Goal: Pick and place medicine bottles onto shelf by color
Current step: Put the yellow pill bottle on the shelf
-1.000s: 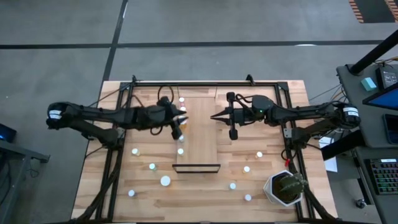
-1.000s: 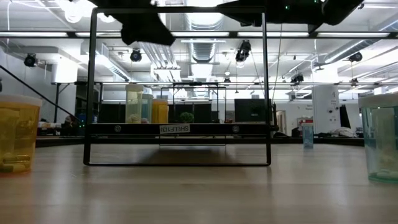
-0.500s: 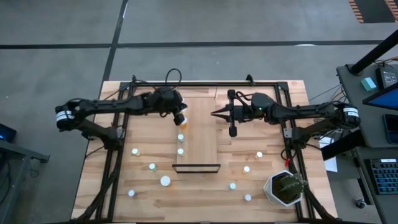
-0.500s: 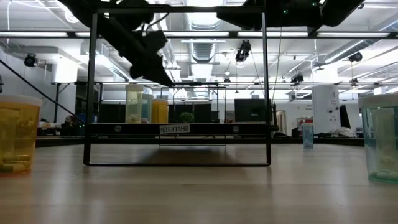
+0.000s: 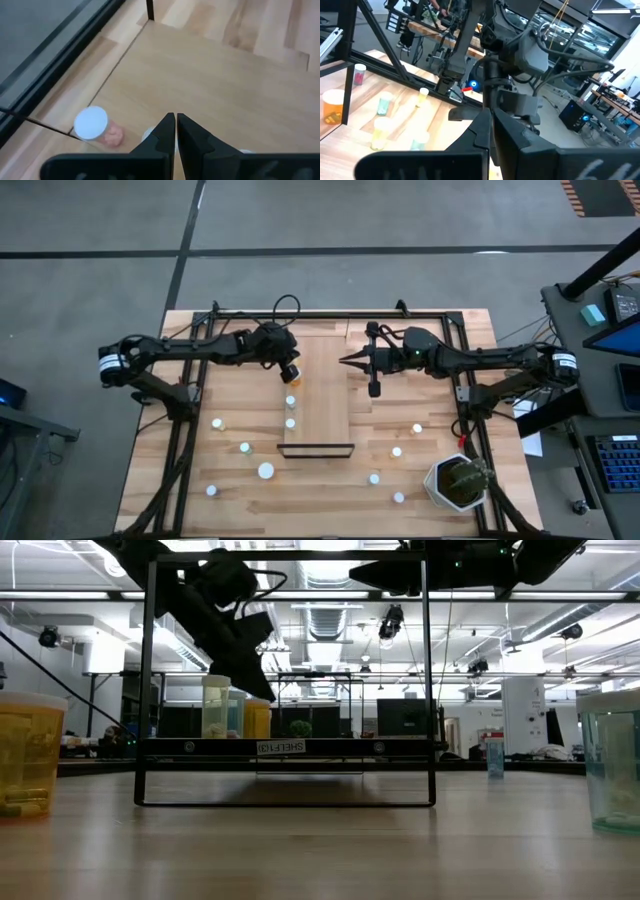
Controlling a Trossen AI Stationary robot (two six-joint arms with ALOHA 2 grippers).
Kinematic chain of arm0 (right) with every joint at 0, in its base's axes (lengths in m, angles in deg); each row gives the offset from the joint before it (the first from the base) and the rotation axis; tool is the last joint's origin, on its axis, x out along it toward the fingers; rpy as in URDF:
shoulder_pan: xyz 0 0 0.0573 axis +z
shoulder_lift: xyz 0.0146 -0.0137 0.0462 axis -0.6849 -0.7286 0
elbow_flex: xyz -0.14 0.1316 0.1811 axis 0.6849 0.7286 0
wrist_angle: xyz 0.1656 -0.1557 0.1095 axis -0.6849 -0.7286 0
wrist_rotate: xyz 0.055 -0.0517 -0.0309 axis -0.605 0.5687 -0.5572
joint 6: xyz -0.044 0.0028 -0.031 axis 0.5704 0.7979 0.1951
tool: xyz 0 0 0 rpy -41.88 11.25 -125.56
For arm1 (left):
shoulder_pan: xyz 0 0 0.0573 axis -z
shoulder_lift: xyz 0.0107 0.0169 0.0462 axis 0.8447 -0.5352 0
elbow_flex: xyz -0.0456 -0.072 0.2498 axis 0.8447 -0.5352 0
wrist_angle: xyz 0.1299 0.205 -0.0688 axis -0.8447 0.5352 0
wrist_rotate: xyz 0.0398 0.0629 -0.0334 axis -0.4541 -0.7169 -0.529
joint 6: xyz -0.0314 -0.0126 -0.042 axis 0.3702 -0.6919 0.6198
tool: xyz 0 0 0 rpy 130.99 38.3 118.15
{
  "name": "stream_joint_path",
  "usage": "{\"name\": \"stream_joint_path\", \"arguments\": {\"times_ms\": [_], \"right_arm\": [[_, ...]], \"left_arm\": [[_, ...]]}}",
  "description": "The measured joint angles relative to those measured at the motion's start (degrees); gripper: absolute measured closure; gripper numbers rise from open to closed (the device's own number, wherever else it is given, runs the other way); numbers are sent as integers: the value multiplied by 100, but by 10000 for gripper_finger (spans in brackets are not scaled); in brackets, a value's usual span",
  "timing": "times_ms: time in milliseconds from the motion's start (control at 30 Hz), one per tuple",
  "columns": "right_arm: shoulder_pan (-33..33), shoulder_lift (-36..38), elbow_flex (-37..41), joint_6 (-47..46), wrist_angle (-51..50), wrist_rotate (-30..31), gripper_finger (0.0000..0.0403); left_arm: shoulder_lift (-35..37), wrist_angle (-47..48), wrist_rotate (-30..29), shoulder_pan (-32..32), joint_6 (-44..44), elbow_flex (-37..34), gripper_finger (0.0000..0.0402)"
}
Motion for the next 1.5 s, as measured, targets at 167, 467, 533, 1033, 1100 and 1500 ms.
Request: {"name": "stream_joint_path", "arguments": {"times_ms": [167,467,533,1033,1100,1500], "right_arm": [[0,0,1,-1,0,0,394],[0,0,0,-1,0,0,394],[-1,0,-1,-1,0,0,394],[0,-2,1,1,-11,0,394],[0,-2,0,1,-11,0,394],[-1,-4,1,35,-27,0,394]], "left_arm": [[-3,306,-224,-3,11,0,401],[10,390,-280,-3,33,-2,402],[10,417,-280,-3,33,14,402],[12,639,-302,-1,37,214,402],[14,637,-302,-1,35,225,402],[23,677,-302,-1,44,83,401]]}}
